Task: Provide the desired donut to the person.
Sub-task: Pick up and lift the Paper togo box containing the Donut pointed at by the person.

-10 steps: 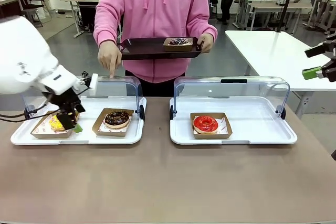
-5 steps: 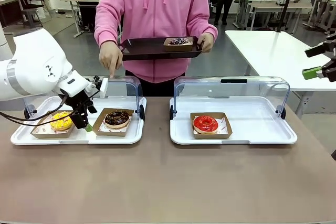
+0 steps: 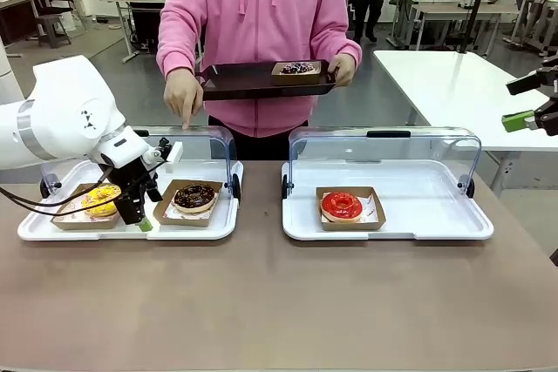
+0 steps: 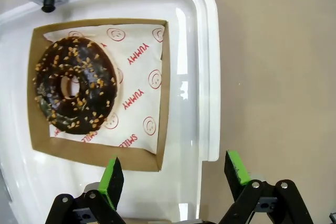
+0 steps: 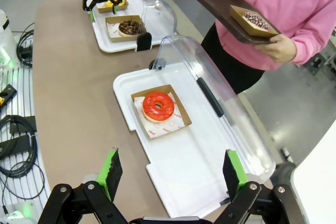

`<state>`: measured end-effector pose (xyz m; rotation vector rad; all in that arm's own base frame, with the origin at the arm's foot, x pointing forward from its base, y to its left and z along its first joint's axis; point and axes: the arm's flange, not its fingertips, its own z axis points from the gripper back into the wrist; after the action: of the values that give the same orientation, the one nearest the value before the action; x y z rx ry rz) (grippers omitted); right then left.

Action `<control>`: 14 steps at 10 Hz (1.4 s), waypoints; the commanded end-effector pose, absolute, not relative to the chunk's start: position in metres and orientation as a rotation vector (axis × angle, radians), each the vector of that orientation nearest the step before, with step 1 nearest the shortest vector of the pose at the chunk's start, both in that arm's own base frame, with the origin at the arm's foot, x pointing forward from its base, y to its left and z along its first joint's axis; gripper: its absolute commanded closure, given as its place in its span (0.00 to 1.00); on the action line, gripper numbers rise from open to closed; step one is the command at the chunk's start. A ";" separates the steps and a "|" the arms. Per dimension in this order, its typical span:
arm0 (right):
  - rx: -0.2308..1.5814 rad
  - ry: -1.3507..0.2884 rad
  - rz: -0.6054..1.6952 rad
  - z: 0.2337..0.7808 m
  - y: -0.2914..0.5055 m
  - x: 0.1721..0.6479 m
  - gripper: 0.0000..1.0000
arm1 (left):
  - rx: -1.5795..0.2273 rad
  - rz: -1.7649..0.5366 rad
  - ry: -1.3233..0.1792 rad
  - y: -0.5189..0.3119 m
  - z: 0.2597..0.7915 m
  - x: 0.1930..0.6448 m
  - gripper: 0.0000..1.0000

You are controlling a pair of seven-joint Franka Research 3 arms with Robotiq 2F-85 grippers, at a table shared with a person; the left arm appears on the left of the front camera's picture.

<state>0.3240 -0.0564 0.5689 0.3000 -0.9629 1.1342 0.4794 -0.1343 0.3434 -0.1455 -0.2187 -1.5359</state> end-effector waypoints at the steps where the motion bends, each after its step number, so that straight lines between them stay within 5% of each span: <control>1: 0.304 -0.964 1.133 0.568 -0.057 0.325 0.00 | -0.127 -1.567 -0.202 -0.138 0.338 0.488 0.00; 5: 0.304 -0.964 1.133 0.568 -0.057 0.325 0.00 | -0.111 -1.560 -0.235 -0.142 0.336 0.489 0.00; 6: 0.304 -0.964 1.133 0.568 -0.057 0.325 0.00 | -0.095 -1.571 -0.209 -0.141 0.336 0.489 0.57; 7: 0.304 -0.964 1.133 0.568 -0.057 0.325 0.00 | -0.090 -1.573 -0.206 -0.141 0.335 0.490 0.58; 8: 0.304 -0.964 1.133 0.568 -0.057 0.325 0.00 | -0.066 -1.572 -0.212 -0.142 0.333 0.490 1.00; 10: 0.304 -0.964 1.133 0.568 -0.057 0.325 0.00 | -0.075 -1.569 -0.243 -0.145 0.329 0.493 1.00; 11: 0.304 -0.964 1.133 0.568 -0.057 0.325 0.00 | -0.084 -1.566 -0.245 -0.146 0.328 0.494 0.84; 13: 0.304 -0.964 1.133 0.568 -0.057 0.325 0.00 | -0.076 -1.562 -0.227 -0.147 0.326 0.494 1.00; 14: 0.304 -0.964 1.133 0.568 -0.057 0.325 0.00 | -0.075 -1.566 -0.215 -0.147 0.329 0.493 1.00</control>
<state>0.3240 -0.0564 0.5689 0.3000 -0.9629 1.1342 0.4898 -0.1469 0.3267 -0.0870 -0.2217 -1.5797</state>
